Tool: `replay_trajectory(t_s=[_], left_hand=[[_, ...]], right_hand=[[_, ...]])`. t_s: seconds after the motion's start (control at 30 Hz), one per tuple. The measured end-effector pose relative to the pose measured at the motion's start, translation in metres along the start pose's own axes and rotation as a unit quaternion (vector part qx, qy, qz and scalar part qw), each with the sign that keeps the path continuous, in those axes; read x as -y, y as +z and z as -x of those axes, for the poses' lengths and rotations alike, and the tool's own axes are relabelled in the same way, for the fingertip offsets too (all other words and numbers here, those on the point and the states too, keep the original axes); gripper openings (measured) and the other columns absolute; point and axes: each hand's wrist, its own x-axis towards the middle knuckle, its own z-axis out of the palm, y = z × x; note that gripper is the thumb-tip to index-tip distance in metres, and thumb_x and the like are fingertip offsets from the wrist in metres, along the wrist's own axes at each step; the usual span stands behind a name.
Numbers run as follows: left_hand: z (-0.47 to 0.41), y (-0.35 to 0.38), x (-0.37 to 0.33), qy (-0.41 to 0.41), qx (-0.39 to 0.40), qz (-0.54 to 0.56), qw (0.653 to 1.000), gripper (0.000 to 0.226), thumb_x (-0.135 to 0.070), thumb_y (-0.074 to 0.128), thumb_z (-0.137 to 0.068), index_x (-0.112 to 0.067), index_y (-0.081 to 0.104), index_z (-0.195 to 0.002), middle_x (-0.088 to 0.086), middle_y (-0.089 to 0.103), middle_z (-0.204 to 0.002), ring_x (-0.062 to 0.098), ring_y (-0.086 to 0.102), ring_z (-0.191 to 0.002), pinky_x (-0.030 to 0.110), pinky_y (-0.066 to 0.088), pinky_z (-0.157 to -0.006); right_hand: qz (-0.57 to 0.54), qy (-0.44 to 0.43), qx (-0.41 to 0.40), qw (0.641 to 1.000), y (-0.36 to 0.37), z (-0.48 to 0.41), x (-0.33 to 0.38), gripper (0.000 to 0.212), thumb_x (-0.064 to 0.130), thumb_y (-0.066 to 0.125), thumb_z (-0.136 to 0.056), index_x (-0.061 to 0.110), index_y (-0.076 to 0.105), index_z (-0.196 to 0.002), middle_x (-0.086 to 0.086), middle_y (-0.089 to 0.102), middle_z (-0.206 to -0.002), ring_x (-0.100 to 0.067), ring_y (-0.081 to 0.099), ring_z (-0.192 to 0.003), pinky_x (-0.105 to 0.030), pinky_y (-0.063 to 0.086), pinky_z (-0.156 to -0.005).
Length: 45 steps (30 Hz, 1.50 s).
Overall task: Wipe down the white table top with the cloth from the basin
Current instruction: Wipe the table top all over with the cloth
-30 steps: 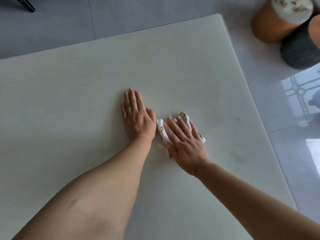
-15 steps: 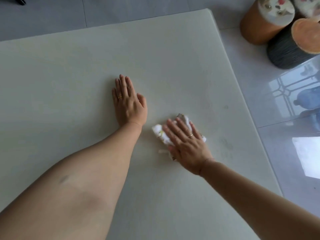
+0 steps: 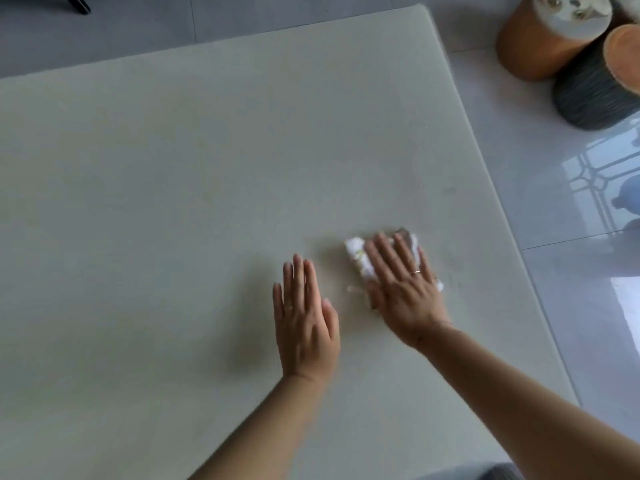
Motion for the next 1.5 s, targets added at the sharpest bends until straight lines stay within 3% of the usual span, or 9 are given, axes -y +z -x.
replay_trajectory(t_s=[0.17,0.4,0.6,0.77,0.87,1.1,1.2,1.33,1.5], left_hand=[[0.026,0.014,-0.003,-0.021,0.044,-0.059,0.997,0.055,-0.021,0.030,-0.092,0.001,0.037,-0.142,0.015,0.032,-0.151,0.029,0.029,-0.140,0.045,0.021,-0.114],[0.026,0.015,-0.001,-0.012,0.035,-0.055,0.998,0.054,-0.017,0.030,-0.090,0.002,0.039,-0.140,0.017,0.036,-0.149,0.031,0.032,-0.139,0.046,0.024,-0.114],[0.027,0.015,-0.003,-0.016,0.023,-0.040,0.999,0.054,-0.018,0.029,-0.091,0.002,0.038,-0.141,0.016,0.035,-0.150,0.031,0.030,-0.140,0.046,0.024,-0.115],[0.026,0.014,-0.004,-0.013,0.024,-0.052,0.998,0.059,-0.022,0.031,-0.087,0.004,0.039,-0.139,0.019,0.036,-0.148,0.035,0.033,-0.138,0.048,0.027,-0.113],[0.026,0.014,-0.005,-0.010,0.013,-0.054,0.998,0.056,-0.019,0.029,-0.089,0.004,0.040,-0.139,0.019,0.036,-0.148,0.035,0.032,-0.138,0.049,0.027,-0.113],[0.027,0.018,-0.005,0.000,-0.013,-0.057,0.998,0.056,-0.019,0.030,-0.089,0.005,0.042,-0.138,0.021,0.037,-0.147,0.036,0.033,-0.137,0.047,0.023,-0.115],[0.028,0.018,-0.005,-0.002,-0.015,-0.062,0.998,0.056,-0.018,0.029,-0.088,0.005,0.042,-0.137,0.021,0.038,-0.146,0.037,0.034,-0.137,0.048,0.023,-0.115],[0.028,0.019,-0.002,0.000,-0.026,-0.071,0.997,0.056,-0.018,0.028,-0.089,0.004,0.042,-0.138,0.020,0.038,-0.147,0.036,0.033,-0.138,0.046,0.022,-0.115],[0.030,0.023,-0.002,-0.011,-0.020,-0.099,0.995,0.055,-0.018,0.035,-0.092,-0.001,0.034,-0.143,0.015,0.029,-0.153,0.030,0.022,-0.143,0.041,0.009,-0.118]], right_hand=[[-0.065,0.223,-0.017,0.973,0.009,0.007,0.025,0.061,0.045,0.019,-0.093,0.024,0.008,-0.150,0.000,0.001,-0.158,-0.020,-0.010,-0.145,-0.042,-0.007,-0.117],[0.006,-0.063,0.026,0.998,0.008,0.054,0.016,0.054,0.040,0.024,-0.097,0.022,0.027,-0.148,0.000,0.020,-0.155,-0.026,0.014,-0.144,-0.044,0.008,-0.116],[-0.046,0.204,0.008,0.978,0.009,0.060,0.015,0.064,0.049,0.004,-0.090,0.023,0.003,-0.149,0.000,-0.002,-0.158,-0.019,-0.014,-0.143,-0.040,-0.010,-0.117],[-0.019,-0.038,0.033,0.999,0.019,0.104,0.050,0.054,0.038,0.032,-0.095,0.016,0.037,-0.144,-0.005,0.029,-0.152,-0.030,0.021,-0.142,-0.049,0.018,-0.112],[0.013,-0.098,0.030,0.995,0.014,0.105,0.002,0.052,0.040,0.026,-0.098,0.021,0.030,-0.146,0.000,0.027,-0.154,-0.025,0.016,-0.144,-0.045,0.015,-0.114],[-0.070,0.205,-0.015,0.976,0.019,0.113,0.004,0.060,0.046,0.011,-0.093,0.026,0.001,-0.148,0.005,-0.007,-0.156,-0.018,-0.012,-0.144,-0.040,-0.010,-0.117],[-0.059,0.072,-0.003,0.996,0.033,0.152,0.046,0.056,0.041,0.024,-0.096,0.021,0.022,-0.149,-0.002,0.015,-0.156,-0.026,0.008,-0.145,-0.047,0.008,-0.116],[-0.008,-0.123,0.003,0.992,0.033,0.171,-0.002,0.050,0.039,0.028,-0.099,0.024,0.031,-0.146,0.001,0.027,-0.154,-0.023,0.020,-0.144,-0.047,0.019,-0.114],[-0.047,0.175,-0.039,0.983,0.026,0.172,-0.038,0.057,0.044,0.017,-0.095,0.025,0.014,-0.148,0.001,0.015,-0.157,-0.018,0.003,-0.146,-0.042,0.000,-0.118]])
